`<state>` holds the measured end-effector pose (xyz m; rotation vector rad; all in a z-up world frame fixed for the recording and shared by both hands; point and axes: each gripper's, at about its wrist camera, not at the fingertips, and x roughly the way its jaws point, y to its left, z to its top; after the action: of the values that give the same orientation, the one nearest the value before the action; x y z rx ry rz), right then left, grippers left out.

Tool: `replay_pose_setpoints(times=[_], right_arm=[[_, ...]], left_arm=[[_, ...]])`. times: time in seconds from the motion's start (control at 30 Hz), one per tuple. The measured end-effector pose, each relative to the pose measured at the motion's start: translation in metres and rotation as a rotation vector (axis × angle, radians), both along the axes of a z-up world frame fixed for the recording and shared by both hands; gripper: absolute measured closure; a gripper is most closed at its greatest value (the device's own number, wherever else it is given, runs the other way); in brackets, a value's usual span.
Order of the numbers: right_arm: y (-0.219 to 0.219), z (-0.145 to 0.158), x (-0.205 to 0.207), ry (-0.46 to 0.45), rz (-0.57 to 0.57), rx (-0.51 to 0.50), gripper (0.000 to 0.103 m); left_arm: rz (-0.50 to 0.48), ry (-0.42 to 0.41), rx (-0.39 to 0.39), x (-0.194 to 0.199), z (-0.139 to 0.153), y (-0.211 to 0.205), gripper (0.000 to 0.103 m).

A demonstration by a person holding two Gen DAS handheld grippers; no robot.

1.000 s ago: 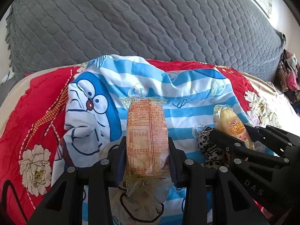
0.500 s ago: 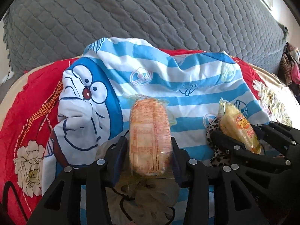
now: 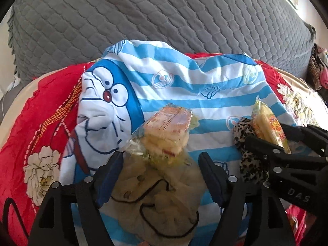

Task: Organize objects
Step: 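Open both grippers to drop the packets onto the striped cloth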

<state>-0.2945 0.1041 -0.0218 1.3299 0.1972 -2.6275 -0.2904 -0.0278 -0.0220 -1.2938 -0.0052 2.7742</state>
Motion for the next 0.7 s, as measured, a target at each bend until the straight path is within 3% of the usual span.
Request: replay_pose_setpoints(times=[0.07,0.33,0.7], right_arm=[[0.003,0.005,0.003,0.002,0.008,-0.008,0.028],[0.016,0.022,0.023,0.027,0.011,-0.023,0.018],[0.025,0.044,0.072,0.069,0.002,-0.098,0.007]], left_arm=[[-0.010,-0.001,0.001,0.008,0.003,-0.002,0.024],[-0.013,0.022,-0.003,0.033,0.018,-0.006,0.023],[0.014,0.029,0.068,0.071,0.029,-0.016,0.022]])
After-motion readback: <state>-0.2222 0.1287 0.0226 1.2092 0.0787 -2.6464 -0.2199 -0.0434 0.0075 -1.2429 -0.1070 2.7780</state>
